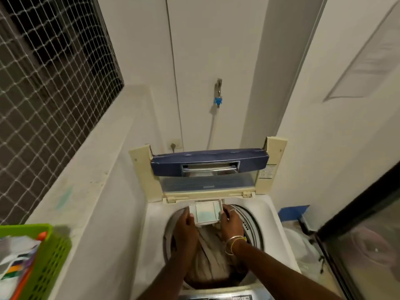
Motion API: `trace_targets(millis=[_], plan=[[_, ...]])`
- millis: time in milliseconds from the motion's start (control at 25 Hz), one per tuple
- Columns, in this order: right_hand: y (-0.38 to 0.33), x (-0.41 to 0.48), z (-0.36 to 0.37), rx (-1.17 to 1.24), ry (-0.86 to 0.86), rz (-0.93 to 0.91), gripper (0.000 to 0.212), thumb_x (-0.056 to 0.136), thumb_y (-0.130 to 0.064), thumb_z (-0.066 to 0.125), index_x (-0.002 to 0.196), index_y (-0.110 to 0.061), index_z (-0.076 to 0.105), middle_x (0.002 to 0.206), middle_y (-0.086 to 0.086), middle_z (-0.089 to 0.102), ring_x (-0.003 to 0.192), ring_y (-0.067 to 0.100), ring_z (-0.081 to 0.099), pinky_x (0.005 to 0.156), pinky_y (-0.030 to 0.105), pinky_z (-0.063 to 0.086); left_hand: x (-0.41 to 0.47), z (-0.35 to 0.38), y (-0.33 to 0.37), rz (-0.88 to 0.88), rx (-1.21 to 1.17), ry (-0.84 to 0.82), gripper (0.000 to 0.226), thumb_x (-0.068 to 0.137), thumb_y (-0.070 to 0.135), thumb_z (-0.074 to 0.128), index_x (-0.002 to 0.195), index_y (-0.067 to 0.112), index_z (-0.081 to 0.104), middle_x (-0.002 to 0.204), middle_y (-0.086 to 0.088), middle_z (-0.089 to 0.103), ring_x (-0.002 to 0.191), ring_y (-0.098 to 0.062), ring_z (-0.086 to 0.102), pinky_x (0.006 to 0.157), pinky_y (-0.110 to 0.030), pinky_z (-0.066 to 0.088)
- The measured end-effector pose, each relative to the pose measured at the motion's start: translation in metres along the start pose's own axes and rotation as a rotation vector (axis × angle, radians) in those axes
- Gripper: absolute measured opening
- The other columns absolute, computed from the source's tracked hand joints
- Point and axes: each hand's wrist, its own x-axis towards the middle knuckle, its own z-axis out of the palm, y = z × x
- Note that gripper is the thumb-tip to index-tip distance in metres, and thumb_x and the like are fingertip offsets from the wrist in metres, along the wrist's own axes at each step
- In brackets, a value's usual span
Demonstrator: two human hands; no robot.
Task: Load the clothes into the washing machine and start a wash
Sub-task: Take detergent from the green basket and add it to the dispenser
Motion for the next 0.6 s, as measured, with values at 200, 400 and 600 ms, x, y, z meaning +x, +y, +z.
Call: trace_targets(millis=[200,400,600], plan=[[0.037,0.036,-0.009,-0.126,-0.067,-0.070,0.032,0.095,-0.013,0.050,0.123,-0.017,0.063,0.116,-0.003,0.067,0.108,0.012,0.059,0.098,0.025,0.044,0.023,0.051,-0.032,-0.135,0.048,-0.064,0.046,0.098,0.047,0.045,0.138,0.026,0.055,0.132,0.001,0.063,0.123,-0.021,0.058,0.106,-0.048,0.046],[0.061,0.063,-0.005,-0.280,-0.106,-0.123,0.034,0.093,-0.009,0.049,0.124,-0.015,0.064,0.115,0.003,0.068,0.109,0.018,0.061,0.096,0.016,0.037,0.041,0.070,-0.036,-0.204,0.077,-0.052,0.041,0.101,0.036,0.048,0.139,0.023,0.055,0.138,-0.001,0.059,0.129,-0.022,0.052,0.112,-0.046,0.040],[0.065,0.074,0.006,-0.330,-0.093,-0.107,0.025,0.095,-0.009,0.048,0.113,-0.012,0.066,0.105,0.007,0.069,0.100,0.022,0.064,0.085,0.016,0.037,0.055,0.078,-0.051,-0.220,0.080,-0.056,0.042,0.101,0.041,0.047,0.137,0.023,0.058,0.134,-0.001,0.062,0.126,-0.022,0.055,0.110,-0.045,0.042]])
